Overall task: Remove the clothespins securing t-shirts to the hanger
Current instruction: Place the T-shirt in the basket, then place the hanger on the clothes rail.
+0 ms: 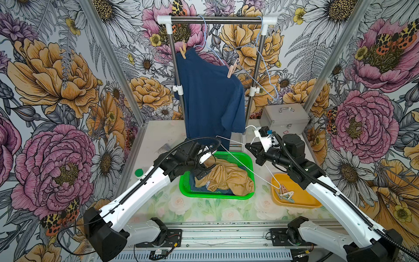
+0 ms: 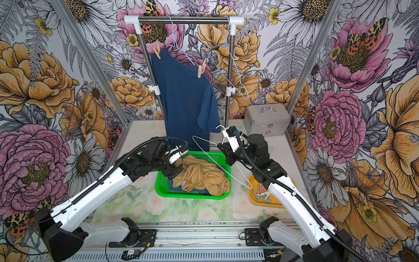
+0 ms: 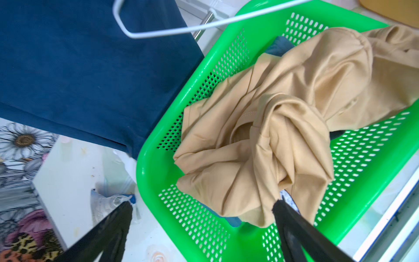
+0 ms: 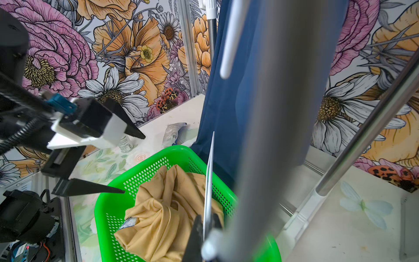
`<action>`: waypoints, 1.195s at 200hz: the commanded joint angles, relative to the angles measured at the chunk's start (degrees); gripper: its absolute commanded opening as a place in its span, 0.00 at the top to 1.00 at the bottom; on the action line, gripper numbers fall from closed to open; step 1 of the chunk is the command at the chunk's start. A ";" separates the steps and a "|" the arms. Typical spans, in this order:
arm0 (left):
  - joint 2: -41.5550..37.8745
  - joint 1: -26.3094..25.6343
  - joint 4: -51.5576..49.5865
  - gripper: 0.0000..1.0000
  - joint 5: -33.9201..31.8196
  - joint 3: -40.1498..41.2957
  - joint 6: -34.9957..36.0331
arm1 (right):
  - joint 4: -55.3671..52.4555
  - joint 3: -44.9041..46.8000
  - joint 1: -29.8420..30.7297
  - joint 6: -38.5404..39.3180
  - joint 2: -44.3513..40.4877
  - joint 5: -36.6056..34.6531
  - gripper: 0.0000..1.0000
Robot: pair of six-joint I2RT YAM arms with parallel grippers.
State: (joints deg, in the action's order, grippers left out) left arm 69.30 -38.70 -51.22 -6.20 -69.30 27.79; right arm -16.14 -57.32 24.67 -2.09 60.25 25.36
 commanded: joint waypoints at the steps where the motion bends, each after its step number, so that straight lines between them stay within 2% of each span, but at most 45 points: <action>1: -0.78 -0.47 2.95 0.02 -0.82 -1.96 9.49 | 0.07 -2.59 -0.33 -1.34 1.25 1.00 1.00; 34: 1.25 -0.83 16.39 0.04 8.99 -4.29 16.30 | -0.03 -3.50 0.21 -3.64 2.24 0.78 1.00; 46: 3.54 -1.14 19.37 0.10 13.08 -6.23 17.83 | -0.25 -3.84 0.38 -4.21 2.15 0.40 1.00; 63: 7.24 -2.34 22.50 0.18 15.23 -8.64 20.22 | -0.62 -4.37 0.69 -5.70 2.07 -0.07 1.00; 84: 10.54 -4.37 26.91 0.22 15.71 -9.63 23.64 | -0.96 -4.74 1.90 -6.51 2.02 -0.72 1.00; 123: 13.58 -6.85 35.48 0.39 15.64 -9.31 25.19 | -2.41 -5.41 3.68 -7.57 1.82 -2.70 1.00; 162: 16.10 -8.03 35.75 0.57 16.56 -10.46 25.39 | -3.22 -6.15 4.11 -7.93 1.67 -2.61 1.00; 190: 16.31 -8.68 35.76 0.62 15.46 -9.99 26.31 | -3.99 -6.84 4.13 -7.64 1.97 -2.31 1.00; 239: 15.36 -8.68 35.75 0.79 13.80 -9.45 27.04 | -4.48 -7.06 4.10 -7.68 2.52 -1.91 1.00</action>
State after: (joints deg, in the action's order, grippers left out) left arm 85.60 -47.03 -16.82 8.45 -78.26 54.15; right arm -20.56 -62.76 28.34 -9.21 62.46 23.62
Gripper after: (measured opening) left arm 0.243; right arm 0.066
